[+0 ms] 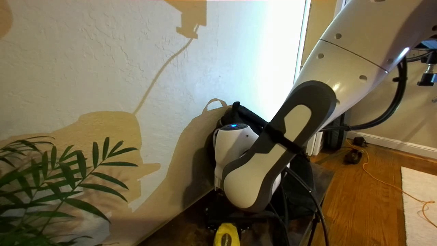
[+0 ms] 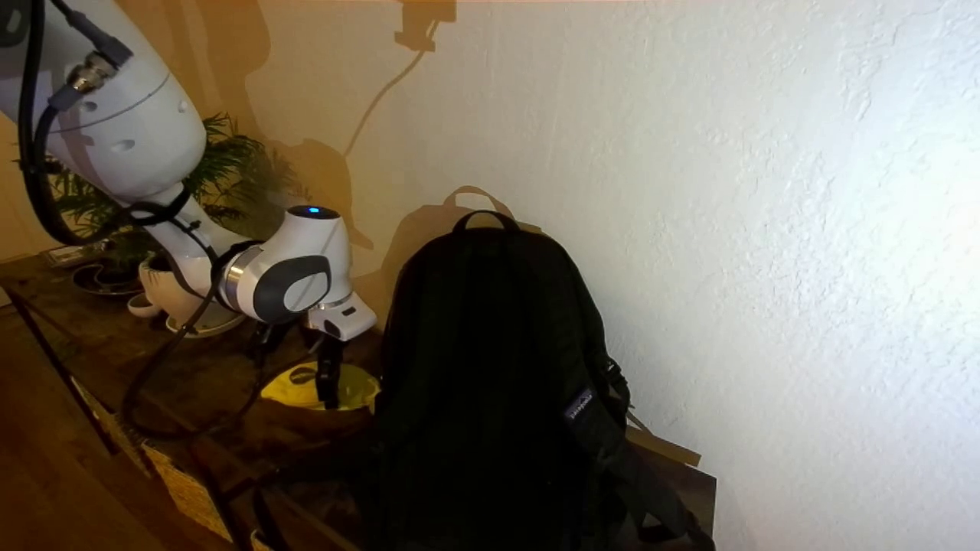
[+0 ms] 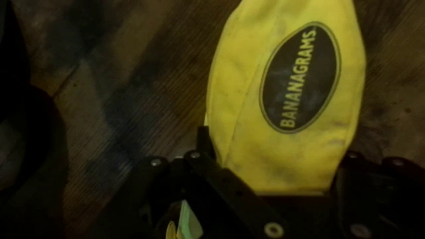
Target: Pick up the toy and put it in the black bag
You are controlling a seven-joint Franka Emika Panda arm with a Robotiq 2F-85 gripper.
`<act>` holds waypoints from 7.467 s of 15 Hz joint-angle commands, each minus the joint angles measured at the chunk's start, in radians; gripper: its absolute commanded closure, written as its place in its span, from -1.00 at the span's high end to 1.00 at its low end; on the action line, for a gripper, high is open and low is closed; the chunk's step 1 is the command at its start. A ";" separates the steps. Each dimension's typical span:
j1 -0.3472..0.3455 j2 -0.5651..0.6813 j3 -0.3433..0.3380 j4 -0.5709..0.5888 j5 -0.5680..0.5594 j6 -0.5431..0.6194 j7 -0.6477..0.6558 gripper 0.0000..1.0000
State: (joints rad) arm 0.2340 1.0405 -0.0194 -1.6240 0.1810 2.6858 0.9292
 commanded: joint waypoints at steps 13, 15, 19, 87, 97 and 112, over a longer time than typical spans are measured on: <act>0.151 -0.199 -0.035 -0.104 -0.028 -0.021 0.032 -0.81; 0.177 -0.231 -0.050 -0.127 -0.040 -0.018 0.039 -0.80; 0.206 -0.301 -0.077 -0.173 -0.071 -0.017 0.035 -0.81; 0.125 -0.064 -0.283 0.324 -0.694 -0.385 -0.121 -0.82; 0.220 -0.013 -0.372 0.297 -1.002 -0.367 0.157 -0.82; 0.154 -0.003 -0.305 0.277 -1.432 -0.448 0.463 -0.81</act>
State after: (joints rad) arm 0.4268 1.0581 -0.3154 -1.3682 -1.1269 2.2525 1.3433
